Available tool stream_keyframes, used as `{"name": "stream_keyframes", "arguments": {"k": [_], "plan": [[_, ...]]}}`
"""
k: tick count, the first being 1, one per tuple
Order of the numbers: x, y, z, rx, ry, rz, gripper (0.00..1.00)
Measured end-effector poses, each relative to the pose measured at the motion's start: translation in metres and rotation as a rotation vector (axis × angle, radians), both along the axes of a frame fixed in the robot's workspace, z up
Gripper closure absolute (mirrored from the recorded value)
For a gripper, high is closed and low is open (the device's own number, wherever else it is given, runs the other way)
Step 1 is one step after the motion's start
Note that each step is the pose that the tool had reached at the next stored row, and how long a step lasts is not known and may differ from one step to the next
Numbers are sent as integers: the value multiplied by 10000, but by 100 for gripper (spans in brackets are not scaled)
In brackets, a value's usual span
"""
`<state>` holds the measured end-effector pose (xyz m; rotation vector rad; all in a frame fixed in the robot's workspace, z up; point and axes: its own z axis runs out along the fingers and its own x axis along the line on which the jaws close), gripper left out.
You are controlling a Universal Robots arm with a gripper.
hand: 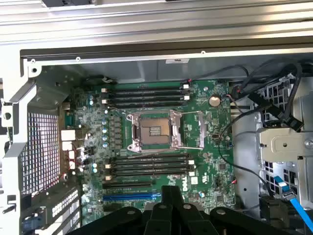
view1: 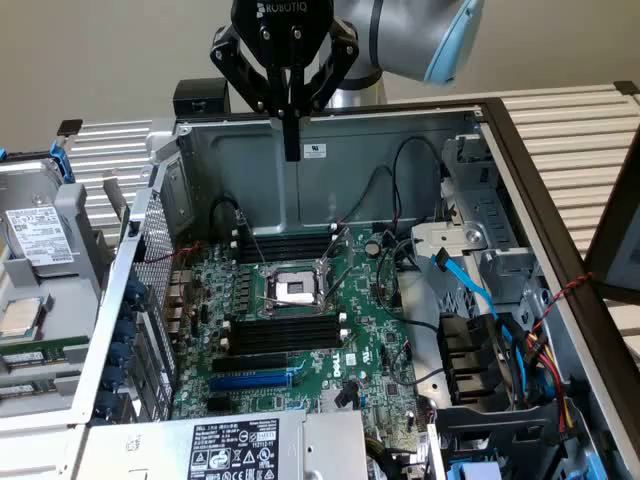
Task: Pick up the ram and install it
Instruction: 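Reach for the ram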
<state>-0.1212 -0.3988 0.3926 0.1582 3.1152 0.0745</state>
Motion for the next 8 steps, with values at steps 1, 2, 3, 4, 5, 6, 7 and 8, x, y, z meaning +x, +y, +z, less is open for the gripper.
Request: {"name": "stream_keyframes", "arguments": {"k": [1,2,3,4,5,6,7,8], "plan": [[0,0,0,-1,0,-8,90],[0,0,0,0,0,-16,90],[0,0,0,0,0,-25,90],[0,0,0,0,0,-34,90],[0,0,0,0,0,-42,90],[0,0,0,0,0,-51,90],[0,0,0,0,0,-59,90],[0,0,0,0,0,-68,90]]}}
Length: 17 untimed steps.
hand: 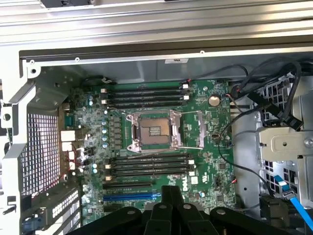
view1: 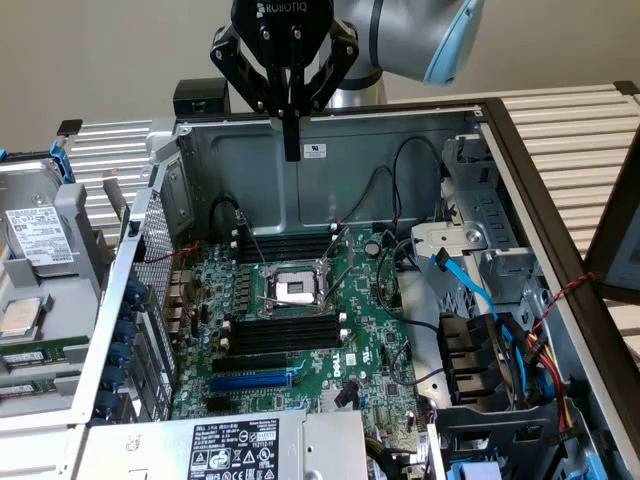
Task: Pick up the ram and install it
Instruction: 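Reach for the ram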
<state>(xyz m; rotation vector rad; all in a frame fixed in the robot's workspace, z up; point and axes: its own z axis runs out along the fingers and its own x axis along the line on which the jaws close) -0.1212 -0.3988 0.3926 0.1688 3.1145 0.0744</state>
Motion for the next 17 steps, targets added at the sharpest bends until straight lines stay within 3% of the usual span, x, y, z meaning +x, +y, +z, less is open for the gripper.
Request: {"name": "stream_keyframes", "arguments": {"k": [4,11,17], "plan": [[-94,0,0,0,27,-33,90],[-414,2,-7,0,184,-33,90],[-687,5,-23,0,270,-35,90]]}}
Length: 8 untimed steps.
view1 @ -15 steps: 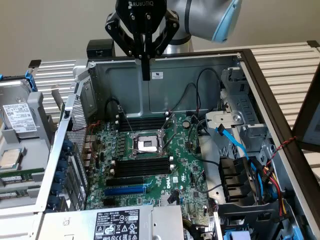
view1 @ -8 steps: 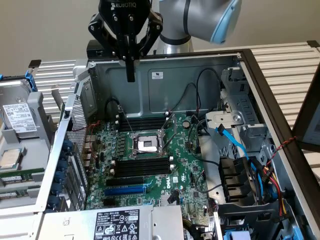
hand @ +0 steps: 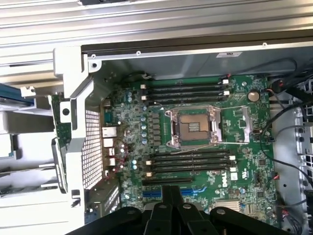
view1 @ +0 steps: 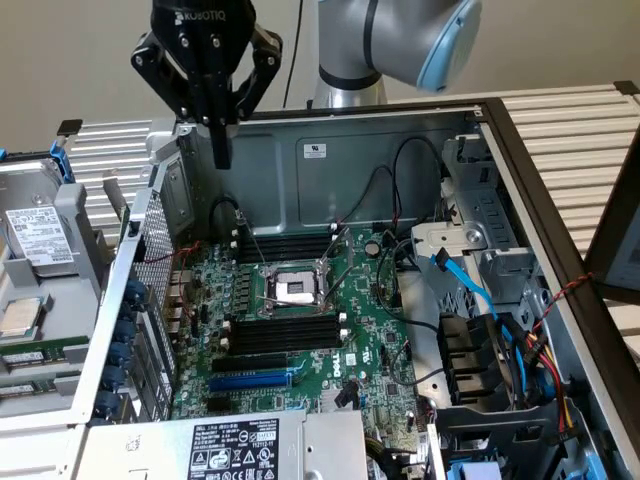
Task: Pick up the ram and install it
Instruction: 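Reach for the ram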
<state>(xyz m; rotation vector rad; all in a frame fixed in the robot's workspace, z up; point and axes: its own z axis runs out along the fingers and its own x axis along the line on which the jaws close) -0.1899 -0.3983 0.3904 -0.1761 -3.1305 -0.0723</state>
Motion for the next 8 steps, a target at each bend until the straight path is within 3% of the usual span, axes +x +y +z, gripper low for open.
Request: {"name": "stream_keyframes", "arguments": {"k": [8], "plan": [[-365,9,-44,0,70,1,90]]}}
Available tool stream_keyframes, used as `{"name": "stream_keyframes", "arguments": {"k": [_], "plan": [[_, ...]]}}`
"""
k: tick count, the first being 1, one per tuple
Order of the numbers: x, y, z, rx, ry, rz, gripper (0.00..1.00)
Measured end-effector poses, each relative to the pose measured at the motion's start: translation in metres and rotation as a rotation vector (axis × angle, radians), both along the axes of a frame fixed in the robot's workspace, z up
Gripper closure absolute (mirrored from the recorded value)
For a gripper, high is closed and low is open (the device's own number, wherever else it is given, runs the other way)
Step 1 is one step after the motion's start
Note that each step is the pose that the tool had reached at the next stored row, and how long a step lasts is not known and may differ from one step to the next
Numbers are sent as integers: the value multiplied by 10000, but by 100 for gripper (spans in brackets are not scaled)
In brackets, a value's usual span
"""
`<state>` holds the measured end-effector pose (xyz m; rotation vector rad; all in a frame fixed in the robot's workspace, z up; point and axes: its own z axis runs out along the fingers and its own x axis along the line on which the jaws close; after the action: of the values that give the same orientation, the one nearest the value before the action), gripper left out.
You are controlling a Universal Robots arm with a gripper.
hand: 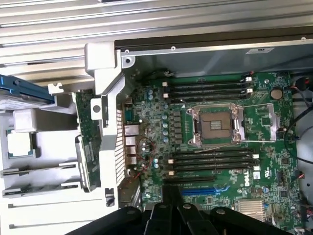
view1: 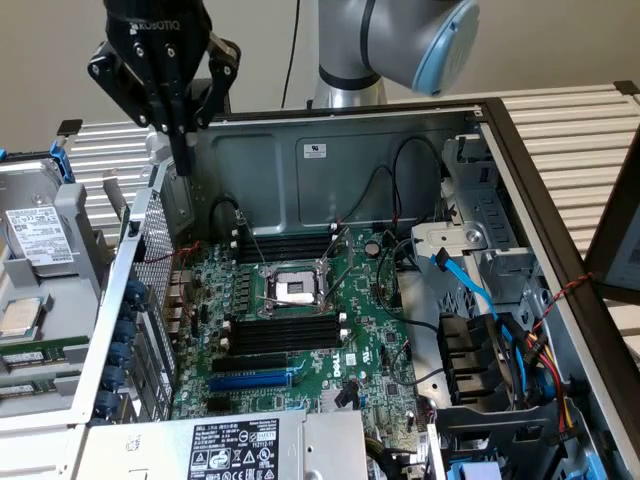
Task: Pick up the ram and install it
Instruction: 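Reach for the ram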
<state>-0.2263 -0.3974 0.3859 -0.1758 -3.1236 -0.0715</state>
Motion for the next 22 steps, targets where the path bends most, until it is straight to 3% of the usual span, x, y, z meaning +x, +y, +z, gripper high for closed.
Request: {"name": "stream_keyframes", "arguments": {"k": [22], "plan": [[-1001,21,-150,0,185,0,90]]}}
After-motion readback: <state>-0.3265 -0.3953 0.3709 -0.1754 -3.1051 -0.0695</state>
